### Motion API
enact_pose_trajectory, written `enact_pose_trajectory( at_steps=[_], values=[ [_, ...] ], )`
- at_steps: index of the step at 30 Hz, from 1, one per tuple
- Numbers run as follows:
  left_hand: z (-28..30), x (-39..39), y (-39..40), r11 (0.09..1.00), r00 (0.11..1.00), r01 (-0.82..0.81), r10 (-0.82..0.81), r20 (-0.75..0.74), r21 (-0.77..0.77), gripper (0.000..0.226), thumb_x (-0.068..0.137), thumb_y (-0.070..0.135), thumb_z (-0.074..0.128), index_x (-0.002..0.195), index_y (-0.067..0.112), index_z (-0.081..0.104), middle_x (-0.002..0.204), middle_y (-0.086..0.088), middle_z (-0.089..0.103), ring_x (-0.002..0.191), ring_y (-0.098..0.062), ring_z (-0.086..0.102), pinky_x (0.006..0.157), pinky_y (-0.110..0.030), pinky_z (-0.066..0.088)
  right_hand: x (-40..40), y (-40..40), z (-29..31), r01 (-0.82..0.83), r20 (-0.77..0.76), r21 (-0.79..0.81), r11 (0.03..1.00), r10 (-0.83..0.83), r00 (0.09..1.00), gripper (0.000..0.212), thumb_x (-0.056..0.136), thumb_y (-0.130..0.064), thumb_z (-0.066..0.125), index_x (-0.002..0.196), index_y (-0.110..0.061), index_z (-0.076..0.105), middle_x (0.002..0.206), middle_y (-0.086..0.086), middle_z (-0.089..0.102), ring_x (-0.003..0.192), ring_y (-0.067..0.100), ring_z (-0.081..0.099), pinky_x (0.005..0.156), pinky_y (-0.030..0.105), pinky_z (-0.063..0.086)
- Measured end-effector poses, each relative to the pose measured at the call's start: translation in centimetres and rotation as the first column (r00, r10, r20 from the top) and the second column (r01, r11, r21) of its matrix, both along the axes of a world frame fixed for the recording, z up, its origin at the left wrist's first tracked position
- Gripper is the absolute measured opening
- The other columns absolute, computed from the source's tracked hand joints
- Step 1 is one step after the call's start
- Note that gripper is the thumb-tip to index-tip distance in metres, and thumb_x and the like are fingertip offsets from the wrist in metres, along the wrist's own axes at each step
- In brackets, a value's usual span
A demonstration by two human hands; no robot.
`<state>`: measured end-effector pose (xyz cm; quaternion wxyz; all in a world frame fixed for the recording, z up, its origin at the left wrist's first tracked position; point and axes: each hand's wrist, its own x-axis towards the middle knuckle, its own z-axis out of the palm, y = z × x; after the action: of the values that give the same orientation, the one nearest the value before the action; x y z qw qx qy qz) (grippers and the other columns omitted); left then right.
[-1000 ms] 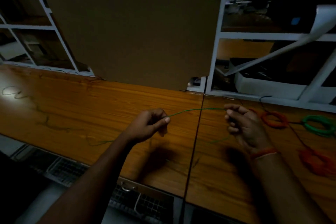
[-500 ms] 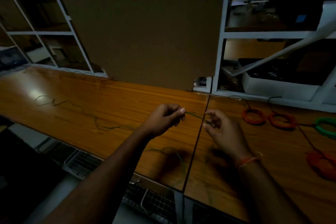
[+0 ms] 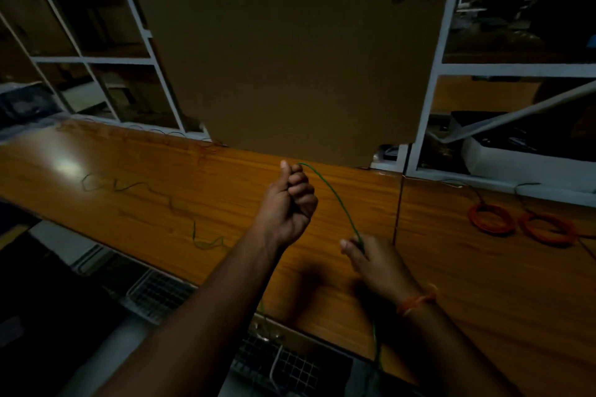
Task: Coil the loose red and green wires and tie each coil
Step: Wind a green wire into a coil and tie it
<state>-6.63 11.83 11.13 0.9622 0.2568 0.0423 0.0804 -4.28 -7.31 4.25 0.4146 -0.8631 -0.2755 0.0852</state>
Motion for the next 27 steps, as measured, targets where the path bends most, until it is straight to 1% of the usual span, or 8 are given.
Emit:
enact_pose_trajectory(
  at_steps=[2,4,8,12,17,19,22,27],
  values=[
    [-0.7,0.2,2.4,0.991,0.993,-0.113,0.115,-0.04,0.066,0.032,0.107,0.037,0.039,0.089,0.016,0.055,0.068,0.007,0.047,0.05,-0.002,0.045,0.044,-0.014,0.035,-0.7,1.0,-0.3,-0.005,-0.009,-0.038,0.999,0.004,1.0,0.016,0.101,-0.035,0.058,0.098,-0.022,0.066,0.081,0.0,0.068,0.075,0.015,0.063,0.072,0.038,0.05],
    [-1.9,-0.3,5.5,0.871,0.955,-0.224,0.287,-0.082,0.437,0.03,0.11,0.033,0.037,0.092,0.016,0.054,0.074,0.005,0.05,0.058,-0.007,0.047,0.052,-0.019,0.037,-1.2,2.0,-0.7,0.022,-0.013,-0.035,0.999,-0.022,1.0,0.005,0.101,-0.031,0.06,0.1,-0.027,0.063,0.081,0.002,0.069,0.074,0.017,0.064,0.069,0.037,0.05],
    [-5.6,-2.1,13.6,0.253,0.858,-0.208,0.512,0.052,0.945,0.03,0.11,0.036,0.042,0.087,0.022,0.057,0.08,0.006,0.06,0.073,-0.012,0.055,0.068,-0.033,0.043,-1.4,4.5,-1.4,0.109,0.016,-0.046,0.993,-0.108,0.994,0.008,0.1,-0.024,0.06,0.105,-0.023,0.067,0.093,-0.003,0.07,0.086,0.016,0.065,0.068,0.03,0.044],
    [-9.0,-4.1,22.0,-0.356,0.8,0.021,0.567,0.198,0.934,0.031,0.106,0.041,0.045,0.08,0.031,0.06,0.108,-0.004,0.067,0.106,-0.027,0.058,0.095,-0.052,0.044,-1.7,7.5,-1.6,0.104,0.013,-0.067,0.992,-0.103,0.995,0.01,0.101,-0.022,0.06,0.103,-0.023,0.07,0.094,-0.004,0.07,0.09,0.016,0.066,0.076,0.031,0.05],
    [-12.0,-6.0,28.2,-0.452,0.828,0.355,0.559,-0.05,0.819,0.035,0.108,0.037,0.046,0.088,0.022,0.071,0.155,-0.013,0.043,0.143,-0.035,0.035,0.106,-0.051,0.033,-1.8,12.4,-2.1,0.06,-0.01,-0.137,0.989,-0.062,0.998,0.015,0.101,-0.021,0.061,0.11,-0.016,0.071,0.101,0.001,0.071,0.091,0.015,0.062,0.077,0.025,0.04],
    [-13.0,-6.2,29.5,-0.414,0.857,0.42,0.473,-0.204,0.808,0.036,0.109,0.029,0.046,0.091,0.01,0.071,0.143,-0.022,0.052,0.138,-0.037,0.044,0.106,-0.044,0.036,-2.0,13.3,-2.2,0.057,-0.028,-0.159,0.986,-0.063,0.998,0.012,0.101,-0.021,0.061,0.105,-0.017,0.071,0.097,-0.001,0.07,0.091,0.016,0.062,0.076,0.026,0.04],
    [-13.7,-6.8,29.6,-0.297,0.836,0.485,0.434,-0.336,0.823,0.034,0.106,0.026,0.053,0.075,0.014,0.06,0.09,-0.017,0.064,0.089,-0.034,0.065,0.085,-0.042,0.053,-2.7,13.0,-2.3,0.066,-0.037,-0.164,0.984,-0.073,0.997,0.012,0.099,-0.02,0.062,0.089,-0.02,0.069,0.086,-0.004,0.068,0.083,0.017,0.063,0.07,0.028,0.041],
    [-14.7,-9.8,26.3,-0.192,0.746,0.579,0.516,-0.42,0.793,0.016,0.098,0.022,0.065,0.088,0.009,0.065,0.098,-0.012,0.073,0.095,-0.03,0.071,0.084,-0.047,0.061,-4.3,9.6,-3.0,0.062,-0.082,-0.153,0.986,-0.075,0.994,0.011,0.099,-0.018,0.063,0.091,-0.023,0.07,0.088,-0.005,0.071,0.084,0.016,0.064,0.075,0.029,0.044]
  ],
)
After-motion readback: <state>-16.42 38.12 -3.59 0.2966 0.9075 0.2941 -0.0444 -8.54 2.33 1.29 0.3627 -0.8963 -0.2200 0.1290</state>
